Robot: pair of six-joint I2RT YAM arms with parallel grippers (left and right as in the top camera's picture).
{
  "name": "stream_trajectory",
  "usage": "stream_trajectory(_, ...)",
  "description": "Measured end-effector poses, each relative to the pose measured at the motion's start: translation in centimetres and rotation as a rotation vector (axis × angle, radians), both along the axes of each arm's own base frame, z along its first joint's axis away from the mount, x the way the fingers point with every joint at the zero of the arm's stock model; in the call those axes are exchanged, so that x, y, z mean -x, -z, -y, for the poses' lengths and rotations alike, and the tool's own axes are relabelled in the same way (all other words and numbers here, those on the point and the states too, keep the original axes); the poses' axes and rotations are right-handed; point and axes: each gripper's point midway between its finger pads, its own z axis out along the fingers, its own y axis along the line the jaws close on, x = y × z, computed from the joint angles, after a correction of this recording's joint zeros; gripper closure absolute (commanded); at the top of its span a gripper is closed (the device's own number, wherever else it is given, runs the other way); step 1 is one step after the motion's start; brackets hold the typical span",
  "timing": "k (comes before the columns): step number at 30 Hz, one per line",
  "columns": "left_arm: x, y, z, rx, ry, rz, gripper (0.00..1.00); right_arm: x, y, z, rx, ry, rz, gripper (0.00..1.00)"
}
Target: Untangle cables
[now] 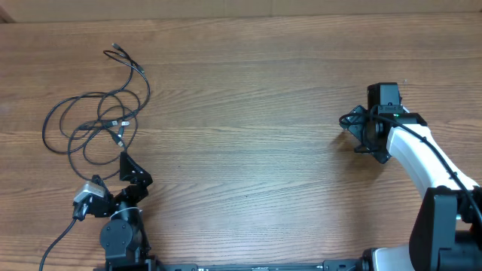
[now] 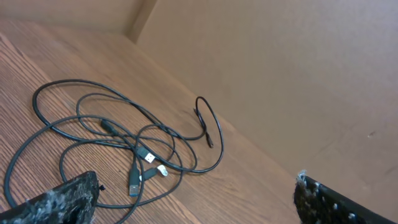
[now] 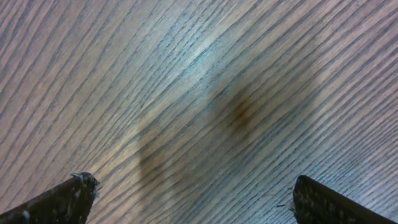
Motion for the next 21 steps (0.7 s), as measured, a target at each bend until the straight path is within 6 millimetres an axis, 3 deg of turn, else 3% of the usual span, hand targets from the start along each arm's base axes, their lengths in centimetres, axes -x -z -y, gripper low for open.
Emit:
stream_trajectory(10, -0.2, 0.0, 0.4, -0.278, 0.042, -0.118, 0.0, 0.0, 0.0, 0.0, 0.0, 0.0, 0.0, 0.0)
stream_trajectory(21, -0.4, 0.1, 1.1, -0.34, 0.087, -0.141, 0.0, 0.0, 0.0, 0.0, 0.0, 0.0, 0.0, 0.0)
